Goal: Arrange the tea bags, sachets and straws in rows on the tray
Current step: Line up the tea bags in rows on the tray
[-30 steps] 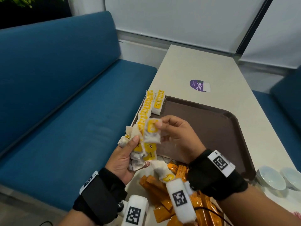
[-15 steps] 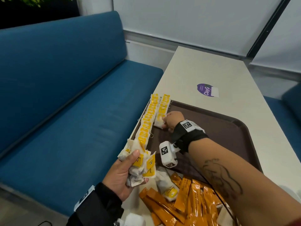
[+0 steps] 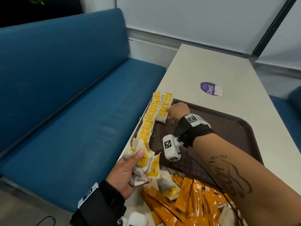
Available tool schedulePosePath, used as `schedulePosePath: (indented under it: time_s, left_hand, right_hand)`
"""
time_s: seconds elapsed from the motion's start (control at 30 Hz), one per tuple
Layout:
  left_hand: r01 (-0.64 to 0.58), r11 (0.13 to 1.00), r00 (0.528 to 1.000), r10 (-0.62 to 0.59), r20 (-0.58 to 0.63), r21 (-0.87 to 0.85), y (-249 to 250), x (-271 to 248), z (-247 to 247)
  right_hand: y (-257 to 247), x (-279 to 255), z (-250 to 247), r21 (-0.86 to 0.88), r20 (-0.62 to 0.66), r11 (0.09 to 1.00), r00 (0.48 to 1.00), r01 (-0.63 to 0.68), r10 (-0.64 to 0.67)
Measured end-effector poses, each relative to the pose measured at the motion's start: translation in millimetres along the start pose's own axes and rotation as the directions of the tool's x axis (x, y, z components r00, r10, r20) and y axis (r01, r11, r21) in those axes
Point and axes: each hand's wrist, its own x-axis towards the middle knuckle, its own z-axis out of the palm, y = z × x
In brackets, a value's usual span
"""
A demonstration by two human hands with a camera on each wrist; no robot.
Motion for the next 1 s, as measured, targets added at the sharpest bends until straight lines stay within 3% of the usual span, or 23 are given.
schedulePosePath:
  time_s: [0.07,0.1,0.17,0.3,0.37,0.5,0.63,0.77,0.93,1.0]
  left_hand:
    - [-0.010,1.000,1.000,0.010,0.014,-0.004,1.3,0.0,1.8]
    - [-0.014,1.000,1.000,0.014,0.022,0.000,1.7,0.1,2.5]
    - [-0.014,1.000,0.999,0.013,0.029,0.017,1.2,0.3,4.6]
    - [-0.017,1.000,0.998,0.018,0.059,-0.017,0.2,-3.1,13.0]
    - [-0.015,1.000,0.999,0.016,0.048,-0.025,-0.3,-5.2,15.4]
    - [0.008,0.999,1.000,-0.007,0.017,-0.052,-1.5,-8.5,21.0]
    - [0.017,0.999,0.998,-0.014,0.059,-0.051,-4.6,-7.6,20.2]
    - [0.037,0.997,0.999,-0.036,0.021,-0.060,-6.8,-5.7,17.9]
    - [0.022,0.993,1.000,-0.023,-0.008,-0.116,-2.0,-5.1,16.1]
    - [-0.005,0.994,0.999,-0.001,-0.050,-0.113,-0.5,-2.0,11.2]
  right_hand:
    - [0.6,-21.2,-6.6,0.263,-0.069,0.963,0.997,0.058,-0.041]
    - [-1.6,-36.9,-10.6,0.313,-0.025,0.947,0.997,0.072,-0.068]
    - [-4.8,-69.0,-17.6,0.311,0.129,0.940,0.974,0.140,-0.188]
    - [4.5,-118.3,-30.9,0.283,0.453,0.931,0.824,0.229,-0.340]
    - [13.9,-133.2,-34.5,0.324,0.529,0.926,0.774,0.193,-0.347]
    - [29.6,-150.2,-35.8,0.339,0.585,0.922,0.726,0.186,-0.361]
    - [33.7,-165.5,-33.4,0.390,0.537,0.900,0.745,0.197,-0.396]
    - [36.1,-171.9,-31.4,0.475,0.425,0.848,0.783,0.234,-0.454]
    - [34.8,-159.2,-30.0,0.508,0.363,0.812,0.783,0.288,-0.505]
    - [31.1,-150.2,-31.2,0.542,0.311,0.807,0.837,0.234,-0.451]
